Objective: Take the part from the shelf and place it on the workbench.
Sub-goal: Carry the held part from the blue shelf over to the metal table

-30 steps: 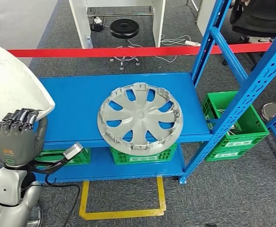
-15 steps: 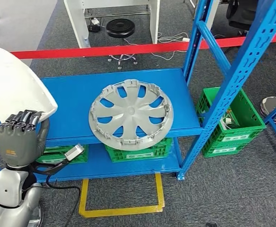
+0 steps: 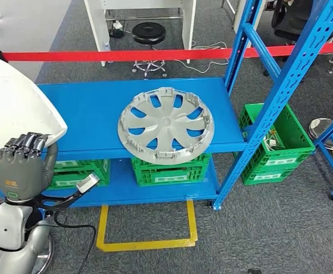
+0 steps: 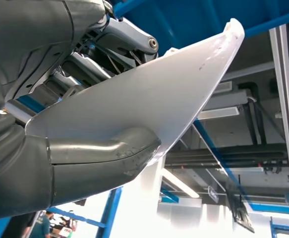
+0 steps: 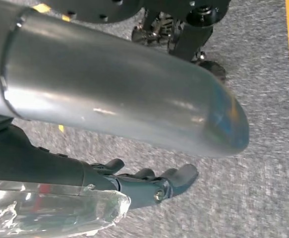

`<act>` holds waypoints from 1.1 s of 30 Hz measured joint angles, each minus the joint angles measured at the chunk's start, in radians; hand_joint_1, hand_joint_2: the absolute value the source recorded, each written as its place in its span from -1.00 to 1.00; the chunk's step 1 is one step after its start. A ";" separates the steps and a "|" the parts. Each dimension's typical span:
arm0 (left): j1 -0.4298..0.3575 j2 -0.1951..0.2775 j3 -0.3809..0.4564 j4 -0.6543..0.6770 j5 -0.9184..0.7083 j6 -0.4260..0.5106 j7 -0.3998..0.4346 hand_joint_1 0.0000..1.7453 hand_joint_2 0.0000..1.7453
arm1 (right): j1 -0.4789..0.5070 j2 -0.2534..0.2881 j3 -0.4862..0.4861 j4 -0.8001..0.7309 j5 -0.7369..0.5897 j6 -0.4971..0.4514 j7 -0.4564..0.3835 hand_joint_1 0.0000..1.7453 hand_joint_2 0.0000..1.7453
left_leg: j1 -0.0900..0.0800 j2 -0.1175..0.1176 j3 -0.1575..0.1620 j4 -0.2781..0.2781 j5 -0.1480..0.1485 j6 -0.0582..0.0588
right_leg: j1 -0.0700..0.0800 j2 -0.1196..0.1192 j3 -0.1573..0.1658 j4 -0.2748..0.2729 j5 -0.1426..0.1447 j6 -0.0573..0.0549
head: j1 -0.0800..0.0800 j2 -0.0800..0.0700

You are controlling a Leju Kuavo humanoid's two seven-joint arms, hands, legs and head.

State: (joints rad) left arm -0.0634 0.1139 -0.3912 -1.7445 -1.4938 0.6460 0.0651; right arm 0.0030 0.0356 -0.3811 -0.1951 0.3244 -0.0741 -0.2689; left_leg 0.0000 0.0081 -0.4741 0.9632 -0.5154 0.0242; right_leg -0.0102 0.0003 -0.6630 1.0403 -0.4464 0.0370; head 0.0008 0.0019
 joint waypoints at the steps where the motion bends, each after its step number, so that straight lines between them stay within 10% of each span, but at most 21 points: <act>1: 0.000 0.000 0.000 0.000 0.001 -0.001 0.000 1.00 1.00 | 0.000 0.000 0.000 0.000 0.000 0.000 0.000 -1.00 -1.00 | 0.001 0.001 -0.013 -0.001 0.012 0.005 | -0.001 0.000 -0.016 0.047 -0.051 0.003 | 0.002 0.000; 3: 0.002 0.001 0.001 0.000 0.003 -0.003 0.001 1.00 1.00 | 0.000 0.001 -0.001 0.000 0.001 0.000 0.000 -1.00 -1.00 | -0.002 0.002 -0.041 0.001 0.034 0.011 | -0.002 0.000 -0.043 0.173 -0.142 0.009 | 0.005 0.000; 5: 0.005 0.003 0.003 0.000 0.006 -0.004 0.004 1.00 1.00 | -0.001 0.001 -0.001 0.000 0.001 -0.001 0.000 -1.00 -1.00 | -0.005 0.002 -0.071 0.004 0.056 0.011 | -0.002 0.000 -0.034 0.240 -0.147 0.010 | 0.005 0.000; 8: 0.013 0.006 0.009 0.000 0.008 -0.005 0.008 1.00 1.00 | -0.002 0.001 -0.001 0.000 0.001 -0.002 0.001 -1.00 -1.00 | -0.010 0.001 -0.106 0.009 0.081 0.006 | 0.002 0.000 0.090 0.108 -0.078 -0.004 | 0.005 0.000; 10: 0.016 0.007 0.016 -0.002 0.009 -0.005 0.012 1.00 1.00 | -0.005 0.001 -0.001 0.000 0.002 -0.003 0.002 -1.00 -1.00 | -0.013 0.002 -0.118 0.013 0.095 -0.002 | 0.006 0.000 0.187 -0.032 -0.084 -0.015 | 0.004 0.000; 12: 0.018 0.009 0.022 -0.003 0.010 -0.005 0.014 1.00 1.00 | -0.006 0.001 -0.001 0.000 0.002 -0.004 0.002 -1.00 -1.00 | -0.013 0.002 -0.125 0.014 0.111 -0.013 | 0.010 0.000 0.217 -0.088 -0.095 -0.019 | 0.004 0.000; 15: 0.025 0.013 0.028 -0.003 0.010 -0.006 0.015 1.00 1.00 | -0.005 0.006 -0.002 0.000 0.002 -0.004 0.003 -1.00 -1.00 | -0.007 -0.001 -0.141 0.041 0.077 -0.031 | 0.005 -0.006 0.192 -0.096 -0.070 -0.039 | 0.004 0.000; 19: 0.032 0.020 0.038 -0.003 0.015 -0.012 0.016 1.00 1.00 | -0.007 0.009 -0.002 0.000 0.004 -0.009 0.005 -1.00 -1.00 | 0.004 -0.004 -0.190 0.258 -0.093 -0.053 | 0.004 -0.010 0.140 -0.092 -0.025 -0.050 | 0.002 0.000; 22: 0.040 0.023 0.045 -0.003 0.016 -0.014 0.016 1.00 1.00 | -0.006 0.012 -0.002 0.000 0.007 -0.015 0.007 -1.00 -1.00 | 0.013 -0.004 -0.141 0.271 -0.032 -0.061 | 0.001 -0.011 0.085 -0.072 0.001 -0.041 | 0.002 0.000; 26: 0.044 0.025 0.055 -0.008 0.018 -0.013 0.016 1.00 1.00 | -0.007 0.017 -0.002 0.000 0.009 -0.018 0.008 -1.00 -1.00 | 0.014 -0.007 0.024 0.034 -0.032 -0.052 | 0.003 -0.009 0.037 -0.037 0.026 -0.018 | 0.002 0.000; 29: 0.053 0.027 0.060 -0.009 0.019 -0.012 0.016 1.00 1.00 | -0.005 0.017 -0.002 0.000 0.010 -0.019 0.009 -1.00 -1.00 | 0.011 -0.007 0.018 0.009 -0.030 -0.025 | 0.000 -0.007 0.023 -0.034 0.037 0.000 | 0.003 0.000; 33: 0.060 0.028 0.062 -0.009 0.019 -0.012 0.016 1.00 1.00 | -0.003 0.019 -0.002 0.000 0.011 -0.019 0.011 -1.00 -1.00 | 0.007 -0.003 -0.031 0.009 0.016 0.004 | -0.003 -0.004 -0.031 0.136 -0.133 0.013 | 0.007 0.000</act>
State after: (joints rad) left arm -0.0035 0.1414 -0.3291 -1.7536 -1.4752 0.6336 0.0813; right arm 0.0003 0.0546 -0.3828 -0.1950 0.3355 -0.0933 -0.2583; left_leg 0.0072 0.0055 -0.5054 0.9721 -0.4990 0.0278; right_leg -0.0133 -0.0036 -0.6941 1.1760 -0.5799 0.0502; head 0.0082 0.0019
